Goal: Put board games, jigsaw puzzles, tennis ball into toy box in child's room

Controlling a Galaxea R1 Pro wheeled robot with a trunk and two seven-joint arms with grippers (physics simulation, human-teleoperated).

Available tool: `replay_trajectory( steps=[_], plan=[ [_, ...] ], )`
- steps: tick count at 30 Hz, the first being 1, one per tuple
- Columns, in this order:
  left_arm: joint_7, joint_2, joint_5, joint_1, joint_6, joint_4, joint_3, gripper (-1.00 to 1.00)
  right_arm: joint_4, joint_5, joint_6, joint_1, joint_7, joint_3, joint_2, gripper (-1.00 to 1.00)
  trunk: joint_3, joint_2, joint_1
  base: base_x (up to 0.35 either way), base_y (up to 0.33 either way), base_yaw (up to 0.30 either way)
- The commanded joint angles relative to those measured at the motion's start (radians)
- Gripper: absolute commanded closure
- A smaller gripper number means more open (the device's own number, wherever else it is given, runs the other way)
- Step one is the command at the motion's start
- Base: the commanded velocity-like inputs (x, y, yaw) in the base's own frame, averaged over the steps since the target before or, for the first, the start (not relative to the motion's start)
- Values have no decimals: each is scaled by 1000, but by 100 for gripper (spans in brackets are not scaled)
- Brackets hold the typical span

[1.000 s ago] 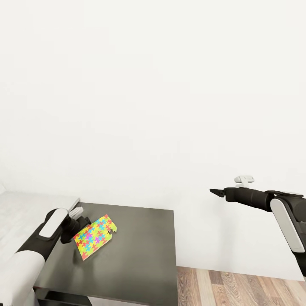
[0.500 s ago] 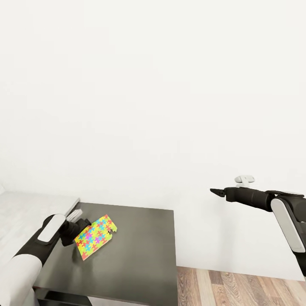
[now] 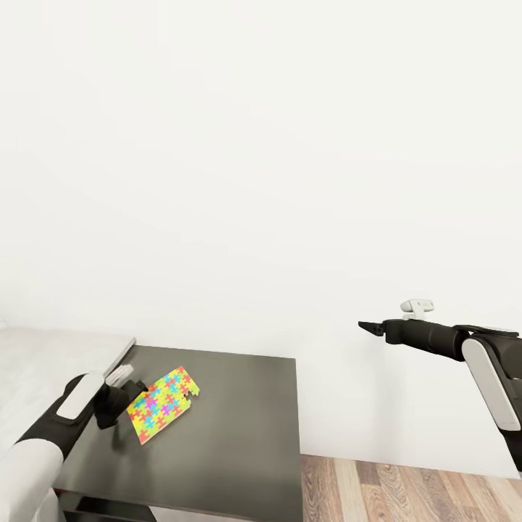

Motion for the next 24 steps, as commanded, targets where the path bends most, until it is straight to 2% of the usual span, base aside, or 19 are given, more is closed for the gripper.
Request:
replay_trajectory(
  steps=[1, 9, 24],
  plan=[
    [-8, 4, 13, 0, -6, 7, -5, -100, 0, 9, 4, -1, 10, -1, 1, -100, -1, -1, 0, 0, 0, -177],
    [-55, 5, 13, 0, -10, 16, -13, -100, 0, 9, 4, -1, 10, -2, 0, -100, -1, -1, 0, 0, 0, -221],
    [-62, -1, 14, -11, -10, 14, -13, -100, 0, 9, 4, 0, 10, -7, 5, -100, -1, -1, 0, 0, 0, -13]
  ],
)
